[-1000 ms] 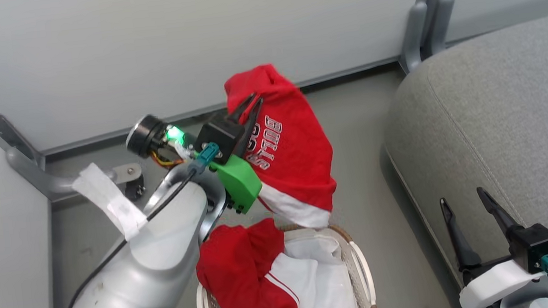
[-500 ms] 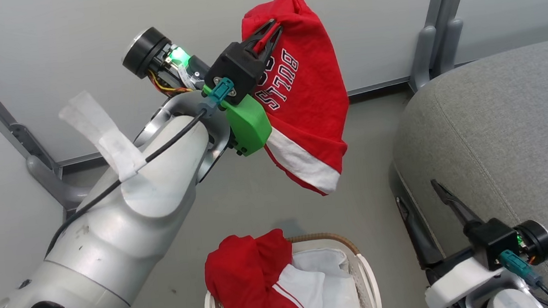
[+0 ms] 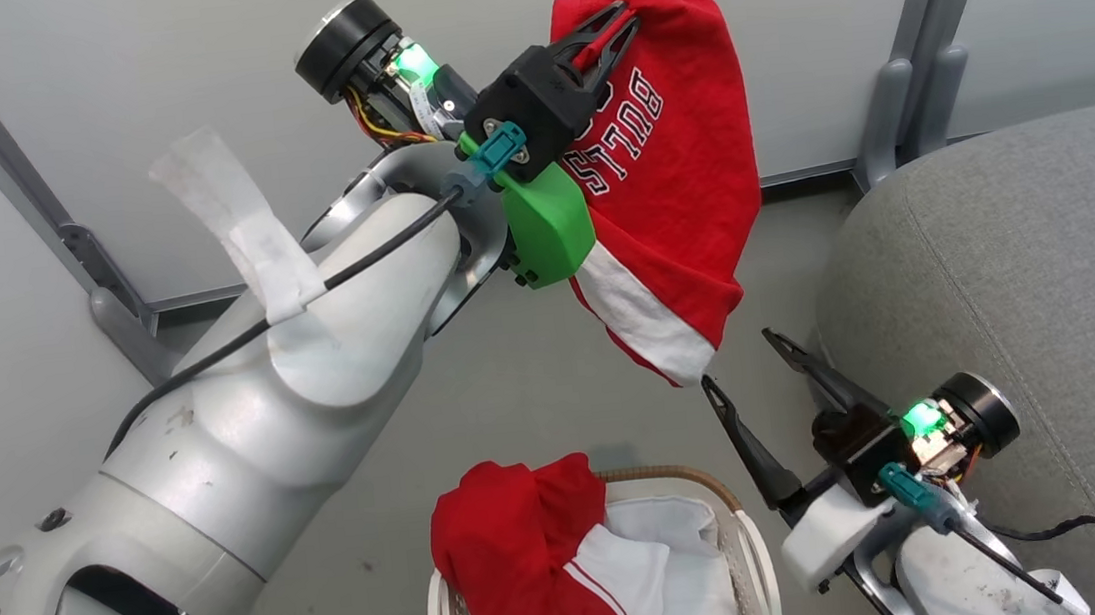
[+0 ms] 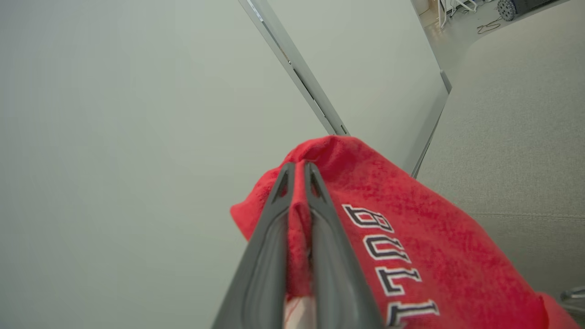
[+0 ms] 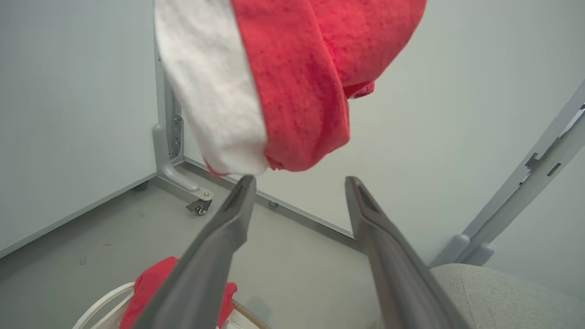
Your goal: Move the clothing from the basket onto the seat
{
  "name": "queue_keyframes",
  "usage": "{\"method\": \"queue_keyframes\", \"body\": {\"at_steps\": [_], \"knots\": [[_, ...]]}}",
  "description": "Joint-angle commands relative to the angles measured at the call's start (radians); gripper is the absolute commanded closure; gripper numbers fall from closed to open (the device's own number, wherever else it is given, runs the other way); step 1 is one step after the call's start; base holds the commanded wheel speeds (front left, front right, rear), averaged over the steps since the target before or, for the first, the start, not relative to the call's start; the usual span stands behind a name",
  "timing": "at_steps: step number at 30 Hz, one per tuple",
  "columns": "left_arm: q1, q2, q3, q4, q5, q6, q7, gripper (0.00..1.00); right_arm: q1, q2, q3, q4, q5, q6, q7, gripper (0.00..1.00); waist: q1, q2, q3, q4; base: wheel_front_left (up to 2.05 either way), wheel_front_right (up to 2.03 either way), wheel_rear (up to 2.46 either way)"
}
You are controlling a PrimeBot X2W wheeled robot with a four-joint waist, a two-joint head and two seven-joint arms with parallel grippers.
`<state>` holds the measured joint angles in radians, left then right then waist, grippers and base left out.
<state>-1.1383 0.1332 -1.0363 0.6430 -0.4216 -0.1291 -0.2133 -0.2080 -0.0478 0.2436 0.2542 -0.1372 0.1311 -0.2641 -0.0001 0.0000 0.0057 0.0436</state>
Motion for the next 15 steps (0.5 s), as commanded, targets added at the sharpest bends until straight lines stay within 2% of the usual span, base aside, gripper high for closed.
{"method": "queue_keyframes", "body": {"at_steps": [1,7,15], "knots": [[-0.024,-0.005,-0.006,-0.005,-0.008,-0.002,-0.003,1.0,-0.024,-0.004,0.007,0.023,-0.022,-0.001,-0.001,0.0,0.0001,0.0,-0.002,0.01,0.0,0.0,0.0],[-0.038,-0.01,-0.028,0.0,-0.03,0.0,-0.011,1.0,-0.065,-0.005,0.023,0.075,-0.035,-0.001,-0.001,0.0,0.0001,0.0,-0.005,0.022,0.0,0.0,0.0],[-0.04,-0.015,-0.053,0.0,-0.049,0.0,-0.017,1.0,-0.104,-0.004,-0.017,-0.007,-0.03,-0.001,-0.001,0.0,0.0001,0.0,-0.008,0.031,0.0,0.0,0.0]]}}
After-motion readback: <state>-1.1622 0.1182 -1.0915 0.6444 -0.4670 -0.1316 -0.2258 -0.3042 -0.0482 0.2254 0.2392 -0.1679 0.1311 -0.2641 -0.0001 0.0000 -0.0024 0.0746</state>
